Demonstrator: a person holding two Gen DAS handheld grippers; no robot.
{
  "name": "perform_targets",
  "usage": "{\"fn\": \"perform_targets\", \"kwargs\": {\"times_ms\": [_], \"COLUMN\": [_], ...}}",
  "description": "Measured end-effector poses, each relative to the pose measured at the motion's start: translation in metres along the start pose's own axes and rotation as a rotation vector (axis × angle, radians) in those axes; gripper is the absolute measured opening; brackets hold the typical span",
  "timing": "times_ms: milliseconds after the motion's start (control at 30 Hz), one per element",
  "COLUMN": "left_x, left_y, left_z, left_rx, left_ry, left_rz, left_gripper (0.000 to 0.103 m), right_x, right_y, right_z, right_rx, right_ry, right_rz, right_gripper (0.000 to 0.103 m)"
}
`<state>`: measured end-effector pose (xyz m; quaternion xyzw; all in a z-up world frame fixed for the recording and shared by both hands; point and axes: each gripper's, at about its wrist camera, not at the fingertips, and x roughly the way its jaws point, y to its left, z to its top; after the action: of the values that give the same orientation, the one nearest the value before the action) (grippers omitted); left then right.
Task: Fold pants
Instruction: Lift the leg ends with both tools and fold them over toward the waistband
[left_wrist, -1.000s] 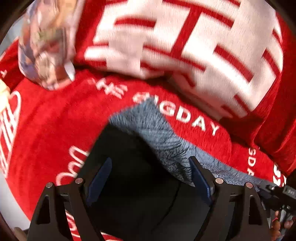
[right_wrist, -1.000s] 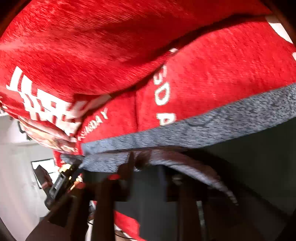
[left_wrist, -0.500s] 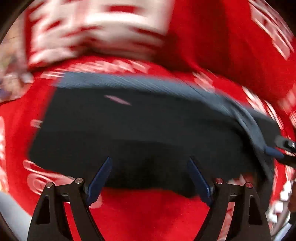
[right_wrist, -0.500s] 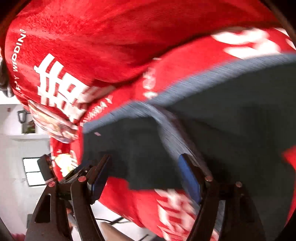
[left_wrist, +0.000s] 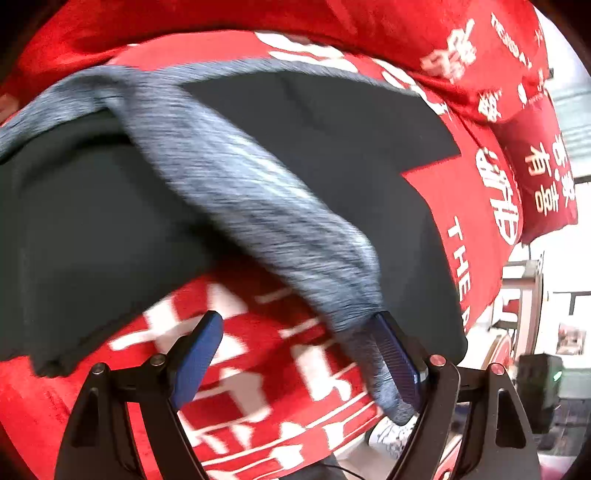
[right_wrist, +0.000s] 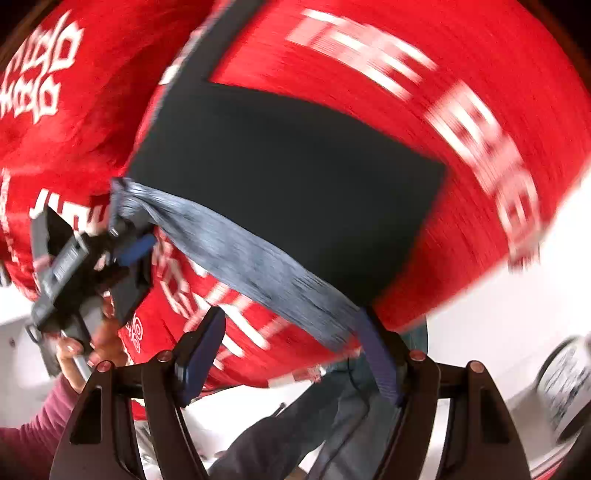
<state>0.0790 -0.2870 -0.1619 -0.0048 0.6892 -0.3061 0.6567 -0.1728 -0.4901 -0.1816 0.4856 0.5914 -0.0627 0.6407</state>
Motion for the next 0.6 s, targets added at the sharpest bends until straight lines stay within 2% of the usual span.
{"fn": "perform_targets", "kwargs": {"times_ms": [67, 133, 167, 200, 233, 267, 300, 333, 500, 600], "left_x": [0.005, 0.011, 0.014, 0.016, 0.018, 0.020, 0.024, 0.026, 0.006, -0.008], "left_y": [-0.009, -0.020, -0.025, -0.028, -0.030, -0.035, -0.038, -0.041, -0.059, -0.068], "left_z": [0.001, 0.000, 0.000, 0.000, -0.001, -0.001, 0.000, 0.001, 0.017, 0.040], "left_rx": [0.018, 0.041, 0.054, 0.061, 0.067, 0.072, 0.078, 0.078, 0.073, 0.075], "left_ry": [0.013, 0.026, 0.034, 0.039, 0.046, 0.056, 0.075, 0.095, 0.062, 0.012], "left_rz": [-0.005, -0.003, 0.002, 0.004, 0.000, -0.007, -0.019, -0.037, -0.095, -0.106], "left_gripper": [0.084, 0.084, 0.084, 0.083, 0.072, 0.061, 0.041, 0.031, 0.031, 0.031], "right_x": [0.008, 0.013, 0.015, 0.017, 0.018, 0.019, 0.019, 0.018, -0.019, -0.048], "right_y": [-0.019, -0.030, -0.033, -0.035, -0.037, -0.037, -0.038, -0.037, -0.011, 0.011], "right_z": [-0.008, -0.010, -0.010, -0.009, -0.007, -0.006, -0.004, -0.002, 0.024, 0.064], "right_rx": [0.051, 0.078, 0.085, 0.090, 0.100, 0.107, 0.110, 0.109, 0.043, -0.019], "right_ry": [0.005, 0.001, -0.005, -0.012, -0.017, -0.013, -0.003, 0.001, -0.042, -0.088], "right_rz": [0.045, 0.101, 0.139, 0.179, 0.217, 0.235, 0.247, 0.260, 0.342, 0.365], "right_gripper": [0.074, 0.067, 0.061, 0.050, 0.044, 0.027, 0.002, 0.003, 0.003, 0.003]}}
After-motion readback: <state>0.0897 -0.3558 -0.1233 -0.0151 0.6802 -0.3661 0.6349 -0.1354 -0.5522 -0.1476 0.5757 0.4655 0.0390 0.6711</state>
